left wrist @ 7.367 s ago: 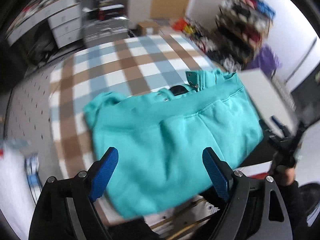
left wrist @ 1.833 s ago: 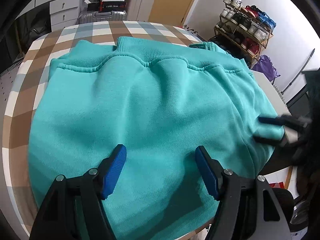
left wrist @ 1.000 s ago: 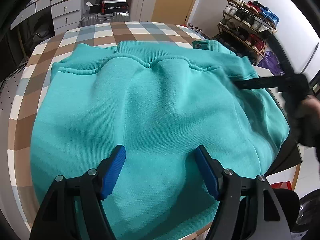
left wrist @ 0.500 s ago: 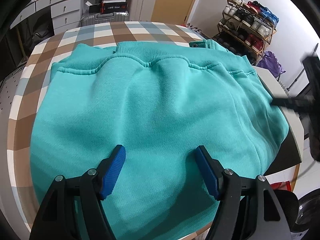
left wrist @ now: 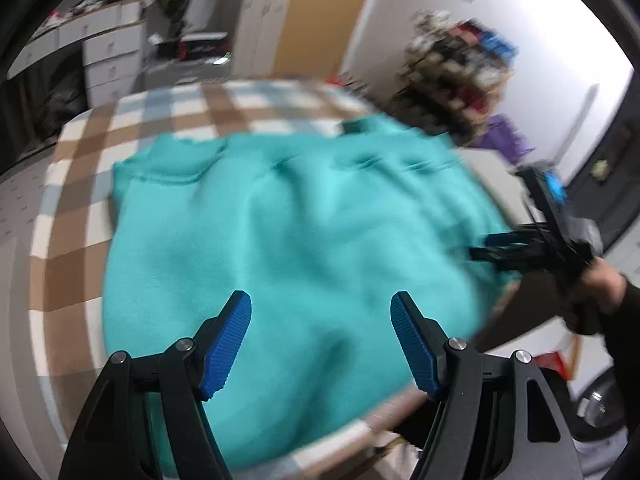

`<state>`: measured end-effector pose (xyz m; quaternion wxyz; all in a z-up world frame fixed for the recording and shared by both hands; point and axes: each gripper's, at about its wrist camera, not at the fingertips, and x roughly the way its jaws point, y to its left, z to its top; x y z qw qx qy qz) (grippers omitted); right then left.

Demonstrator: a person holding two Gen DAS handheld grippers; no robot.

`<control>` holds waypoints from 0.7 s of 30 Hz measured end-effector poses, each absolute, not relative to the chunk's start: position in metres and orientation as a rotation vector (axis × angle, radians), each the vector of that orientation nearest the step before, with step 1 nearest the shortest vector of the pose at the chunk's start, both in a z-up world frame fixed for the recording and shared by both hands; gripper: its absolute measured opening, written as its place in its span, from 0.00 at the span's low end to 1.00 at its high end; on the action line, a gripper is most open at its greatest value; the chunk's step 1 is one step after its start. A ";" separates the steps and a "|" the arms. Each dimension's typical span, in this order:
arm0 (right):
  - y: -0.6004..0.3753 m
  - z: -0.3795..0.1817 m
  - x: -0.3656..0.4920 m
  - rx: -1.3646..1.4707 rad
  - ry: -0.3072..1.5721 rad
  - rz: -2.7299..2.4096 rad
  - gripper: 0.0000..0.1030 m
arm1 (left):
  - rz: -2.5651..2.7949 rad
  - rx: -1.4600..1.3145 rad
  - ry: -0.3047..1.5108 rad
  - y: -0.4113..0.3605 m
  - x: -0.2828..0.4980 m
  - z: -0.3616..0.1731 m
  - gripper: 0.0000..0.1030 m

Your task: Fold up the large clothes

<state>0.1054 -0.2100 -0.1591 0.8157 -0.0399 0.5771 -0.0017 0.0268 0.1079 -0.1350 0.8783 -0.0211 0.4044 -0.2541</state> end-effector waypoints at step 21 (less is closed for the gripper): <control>-0.147 -0.193 0.079 0.215 0.932 0.222 0.45 | -0.562 -0.347 0.969 0.130 0.059 -0.154 0.65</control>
